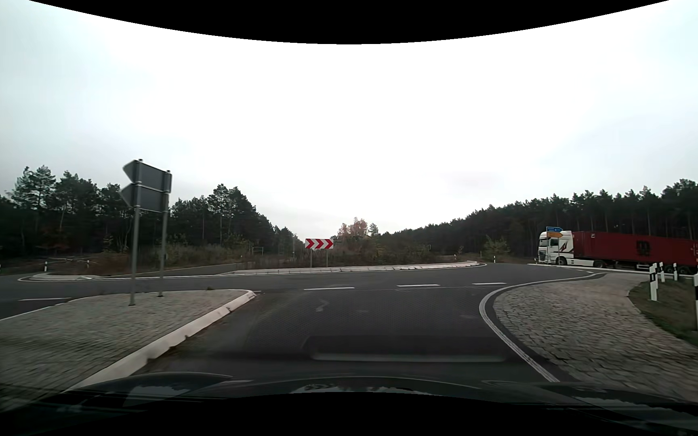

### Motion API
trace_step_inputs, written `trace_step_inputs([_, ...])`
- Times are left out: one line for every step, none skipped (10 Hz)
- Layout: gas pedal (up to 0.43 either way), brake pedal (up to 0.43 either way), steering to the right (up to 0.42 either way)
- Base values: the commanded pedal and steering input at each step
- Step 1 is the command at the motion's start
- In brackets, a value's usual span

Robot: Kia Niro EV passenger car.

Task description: Follow the waypoints while adhering to traffic rules and regulations

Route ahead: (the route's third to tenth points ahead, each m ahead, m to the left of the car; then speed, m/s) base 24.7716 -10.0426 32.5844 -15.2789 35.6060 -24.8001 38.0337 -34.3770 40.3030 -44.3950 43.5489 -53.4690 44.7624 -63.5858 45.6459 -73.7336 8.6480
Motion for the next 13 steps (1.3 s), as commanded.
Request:
trace_step_inputs([0.11, 0.0, 0.11])
trace_step_inputs([0.11, 0.0, 0.121])
trace_step_inputs([0.11, 0.0, 0.129])
trace_step_inputs([0.118, 0.0, 0.139])
trace_step_inputs([0.118, 0.0, 0.147])
trace_step_inputs([0.138, 0.0, 0.152])
trace_step_inputs([0.15, 0.0, 0.153])
trace_step_inputs([0.189, 0.0, 0.15])
trace_step_inputs([0.209, 0.0, 0.141])
trace_step_inputs([0.22, 0.0, 0.136])
trace_step_inputs([0.22, 0.0, 0.134])
trace_step_inputs([0.228, 0.0, 0.134])
trace_step_inputs([0.228, 0.0, 0.134])
